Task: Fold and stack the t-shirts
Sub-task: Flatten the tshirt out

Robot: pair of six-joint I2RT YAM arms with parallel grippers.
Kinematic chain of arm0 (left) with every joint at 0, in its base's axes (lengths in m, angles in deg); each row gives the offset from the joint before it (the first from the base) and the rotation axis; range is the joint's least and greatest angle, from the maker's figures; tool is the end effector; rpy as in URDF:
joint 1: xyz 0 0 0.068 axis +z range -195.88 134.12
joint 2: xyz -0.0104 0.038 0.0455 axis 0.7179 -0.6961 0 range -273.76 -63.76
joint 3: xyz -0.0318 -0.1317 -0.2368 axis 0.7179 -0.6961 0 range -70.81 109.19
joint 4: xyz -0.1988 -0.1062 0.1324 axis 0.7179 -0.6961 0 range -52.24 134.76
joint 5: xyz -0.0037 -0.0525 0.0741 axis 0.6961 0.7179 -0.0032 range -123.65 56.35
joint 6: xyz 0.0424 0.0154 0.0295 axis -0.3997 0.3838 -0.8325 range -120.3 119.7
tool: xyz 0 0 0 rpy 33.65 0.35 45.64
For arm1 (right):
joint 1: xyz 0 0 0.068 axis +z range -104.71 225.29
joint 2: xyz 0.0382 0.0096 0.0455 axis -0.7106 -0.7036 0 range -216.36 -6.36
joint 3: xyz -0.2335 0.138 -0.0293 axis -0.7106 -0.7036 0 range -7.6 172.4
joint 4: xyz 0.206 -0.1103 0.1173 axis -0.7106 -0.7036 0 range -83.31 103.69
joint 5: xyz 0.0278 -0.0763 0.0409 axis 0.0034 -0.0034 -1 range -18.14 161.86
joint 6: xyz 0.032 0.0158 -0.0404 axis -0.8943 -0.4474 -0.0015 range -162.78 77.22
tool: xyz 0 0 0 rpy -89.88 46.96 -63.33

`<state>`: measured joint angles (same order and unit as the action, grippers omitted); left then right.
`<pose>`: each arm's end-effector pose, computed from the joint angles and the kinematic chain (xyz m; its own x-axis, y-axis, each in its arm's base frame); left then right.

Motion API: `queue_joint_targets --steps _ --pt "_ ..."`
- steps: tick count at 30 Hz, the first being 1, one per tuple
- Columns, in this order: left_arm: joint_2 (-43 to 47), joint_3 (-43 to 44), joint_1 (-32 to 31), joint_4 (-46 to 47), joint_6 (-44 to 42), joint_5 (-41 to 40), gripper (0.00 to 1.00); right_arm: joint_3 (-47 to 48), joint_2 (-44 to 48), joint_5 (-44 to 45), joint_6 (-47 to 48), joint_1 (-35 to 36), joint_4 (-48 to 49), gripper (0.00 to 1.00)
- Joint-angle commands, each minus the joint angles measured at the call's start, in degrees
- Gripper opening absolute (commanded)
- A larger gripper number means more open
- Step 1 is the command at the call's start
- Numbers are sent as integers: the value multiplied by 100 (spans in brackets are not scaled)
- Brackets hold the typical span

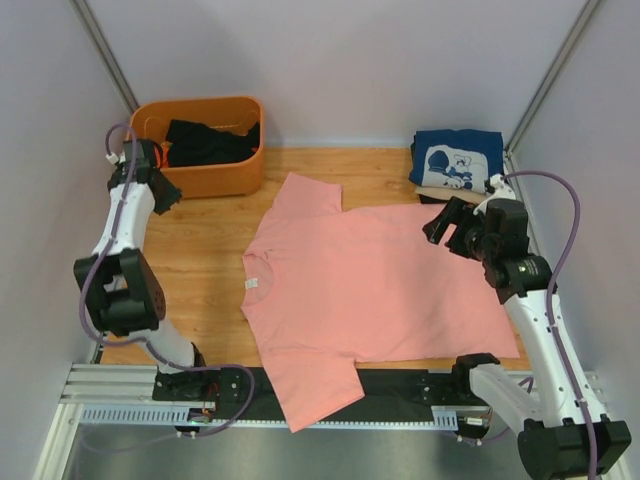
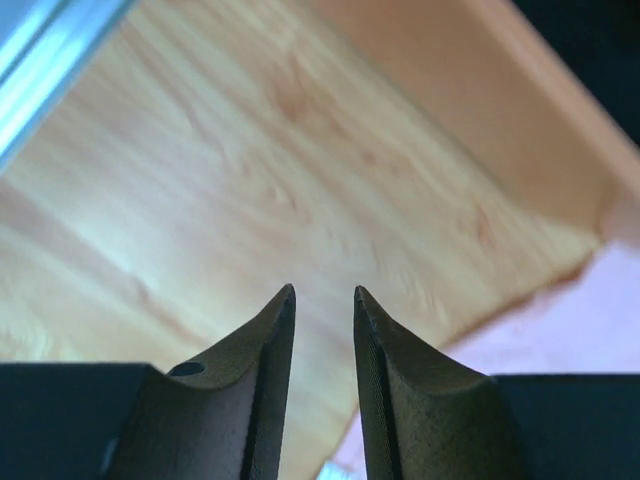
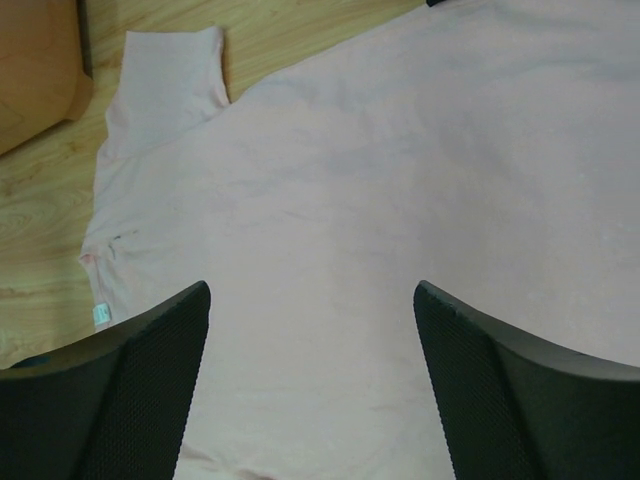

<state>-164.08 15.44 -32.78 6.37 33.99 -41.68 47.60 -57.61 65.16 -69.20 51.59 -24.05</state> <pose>0.3749 0.0923 0.2853 -0.4649 -0.6809 -0.5659 -0.6890 0.6796 -0.2518 0.1845 0.0245 0.3353 -0.5864 0.3798 -0.7154 0.0618 0.9017 0.4280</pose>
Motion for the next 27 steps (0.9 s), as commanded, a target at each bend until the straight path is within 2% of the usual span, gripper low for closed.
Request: queue_joint_targets --steps 1,3,4,7,10,12,14,17,20,21,22,23,27 --pt "1687 -1044 -413 -212 -62 381 38 184 -122 503 198 -59 -181 86" --pt "2581 -1627 -894 -239 -123 539 42 79 -237 529 50 -182 -373 92" --pt "2865 -2169 -1080 -274 -167 644 54 44 -254 555 -73 -313 -444 93" --pt "3876 -2962 -1888 -466 -326 1040 79 -316 -115 809 -539 -376 -656 97" --pt "4765 -3377 -2793 -1044 -160 1058 90 -878 342 1092 -1084 -376 -805 100" --pt "5299 -3545 -3520 -1354 190 988 90 -1298 755 1109 -1417 -393 -875 100" --pt "5548 -3747 -3980 -1793 472 997 89 -1511 1193 1109 -1594 -402 -937 100" --pt "5996 -4282 -5330 -1944 1140 1285 86 -1784 1729 1074 -1867 -402 -990 100" --pt "6093 -4872 -6211 -1962 1764 1515 81 -1750 2012 1048 -1929 -411 -1139 100" --pt "6155 -4986 -6893 -1962 2149 1350 81 -1706 2030 1048 -1929 -402 -1270 100" --pt "6155 -5144 -7231 -1944 2344 1252 81 -1653 2048 1057 -1894 -411 -1332 100" --pt "6103 -5206 -7869 -1909 2555 1156 81 -1574 2066 1074 -1885 -411 -1420 100" --pt "5568 -5391 -9095 -1541 3451 892 81 -1495 2153 1101 -1832 -411 -1693 100"
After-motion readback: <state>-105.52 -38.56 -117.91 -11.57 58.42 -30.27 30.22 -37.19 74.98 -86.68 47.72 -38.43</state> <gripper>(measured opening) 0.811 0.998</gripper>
